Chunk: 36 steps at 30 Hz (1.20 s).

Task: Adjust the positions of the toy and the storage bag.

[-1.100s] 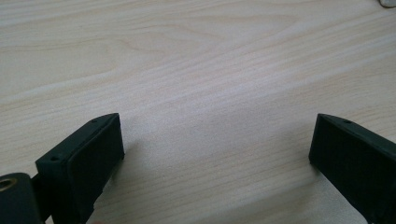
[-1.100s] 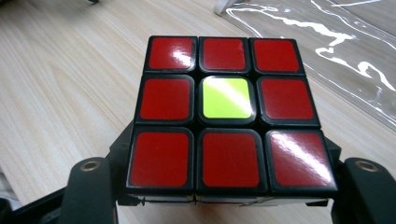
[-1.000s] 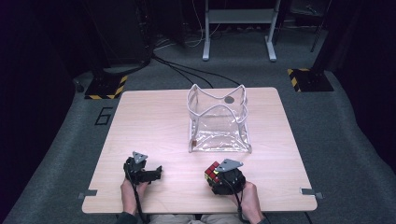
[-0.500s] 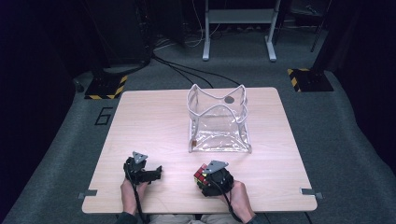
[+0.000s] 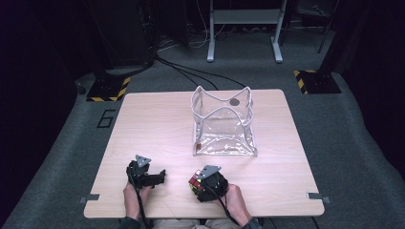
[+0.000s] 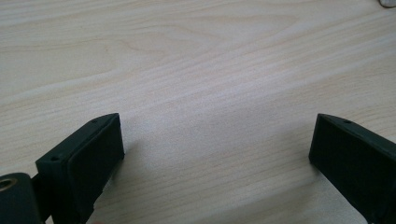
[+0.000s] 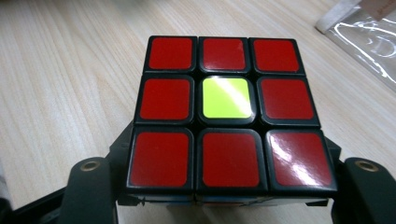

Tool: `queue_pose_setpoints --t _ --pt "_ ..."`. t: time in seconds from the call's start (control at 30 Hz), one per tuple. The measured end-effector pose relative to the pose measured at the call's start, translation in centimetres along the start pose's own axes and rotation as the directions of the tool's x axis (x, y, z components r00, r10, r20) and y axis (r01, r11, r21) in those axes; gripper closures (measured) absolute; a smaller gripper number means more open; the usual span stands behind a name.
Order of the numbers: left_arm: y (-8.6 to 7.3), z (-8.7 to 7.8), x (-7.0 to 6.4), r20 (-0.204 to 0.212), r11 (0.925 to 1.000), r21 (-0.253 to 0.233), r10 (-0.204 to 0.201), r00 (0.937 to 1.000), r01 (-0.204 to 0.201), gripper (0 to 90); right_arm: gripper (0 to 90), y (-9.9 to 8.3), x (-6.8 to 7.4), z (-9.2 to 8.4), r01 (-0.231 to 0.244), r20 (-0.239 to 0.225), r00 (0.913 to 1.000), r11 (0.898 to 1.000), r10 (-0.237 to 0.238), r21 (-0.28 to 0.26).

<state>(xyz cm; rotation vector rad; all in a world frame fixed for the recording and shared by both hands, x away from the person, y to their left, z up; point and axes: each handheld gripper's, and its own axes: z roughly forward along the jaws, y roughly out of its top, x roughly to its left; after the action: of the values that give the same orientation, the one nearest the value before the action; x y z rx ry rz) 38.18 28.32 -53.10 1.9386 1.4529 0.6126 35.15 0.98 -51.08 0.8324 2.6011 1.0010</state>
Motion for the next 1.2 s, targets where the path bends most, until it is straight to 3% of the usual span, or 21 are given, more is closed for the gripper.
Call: queue_pose_setpoints --t 0.1,0.13,0.4,0.47,0.57,0.73,0.77,0.93,0.97,1.0,1.03,1.2 --pt "0.0 0.0 0.0 -0.001 1.0 0.003 0.001 1.0 -0.001 3.0 33.2 0.0 0.3 0.1 -0.023 -0.002 0.9997 1.0 0.023 0.007" --pt "0.0 0.0 0.0 -0.002 1.0 0.001 0.0 1.0 0.0 3.0 33.3 0.0 0.1 0.2 -0.004 0.0 1.0 1.0 0.004 -0.008" --pt "0.0 0.0 0.0 -0.001 1.0 0.0 0.0 1.0 0.0 3.0 32.0 -0.3 0.0 0.2 -0.032 -0.027 0.9991 0.999 0.032 0.003" --pt "0.0 0.0 0.0 -0.001 1.0 0.0 0.0 1.0 0.0 3.0 21.2 -0.4 -0.2 0.4 -0.037 -0.017 0.9991 0.999 0.038 0.014" --pt "0.0 0.0 0.0 -0.001 1.0 -0.001 0.003 1.0 -0.003 3.0 16.3 -0.4 -0.3 0.4 -0.041 -0.018 0.999 0.999 0.042 0.006" --pt "0.0 0.0 0.1 0.0 1.0 0.0 0.004 1.0 -0.004 3.0 8.8 -0.6 -0.4 -0.3 -0.063 -0.031 0.9975 0.998 0.063 0.004" --pt "0.0 0.0 0.1 0.001 1.0 0.002 0.005 1.0 -0.005 2.9 8.6 -0.7 -0.6 -0.4 -0.047 -0.036 0.9983 0.999 0.047 -0.005" --pt "0.0 0.0 0.1 0.003 1.0 0.004 0.005 1.0 -0.005 2.9 6.9 -1.1 -0.7 -1.3 -0.082 -0.034 0.9961 0.996 0.081 -0.021" --pt "0.0 0.0 0.1 0.004 1.0 0.004 0.005 1.0 -0.006 2.9 6.5 -1.1 -0.9 -1.4 -0.062 -0.032 0.9976 0.998 0.061 -0.033" --pt "0.0 0.0 0.1 0.004 1.0 0.003 0.009 1.0 -0.009 2.9 6.3 -1.2 -0.9 -1.7 -0.08 -0.033 0.9963 0.996 0.079 -0.027" --pt "0.1 0.0 0.1 0.005 0.9999 0.005 0.009 0.9999 -0.009 2.9 6.3 -1.3 -1.2 -1.9 -0.063 -0.029 0.9977 0.997 0.062 -0.041" --pt "0.1 0.0 0.1 0.006 0.9999 0.007 0.01 0.9999 -0.01 2.9 5.5 -1.8 -1.9 -3.4 -0.079 -0.019 0.9968 0.995 0.078 -0.062"
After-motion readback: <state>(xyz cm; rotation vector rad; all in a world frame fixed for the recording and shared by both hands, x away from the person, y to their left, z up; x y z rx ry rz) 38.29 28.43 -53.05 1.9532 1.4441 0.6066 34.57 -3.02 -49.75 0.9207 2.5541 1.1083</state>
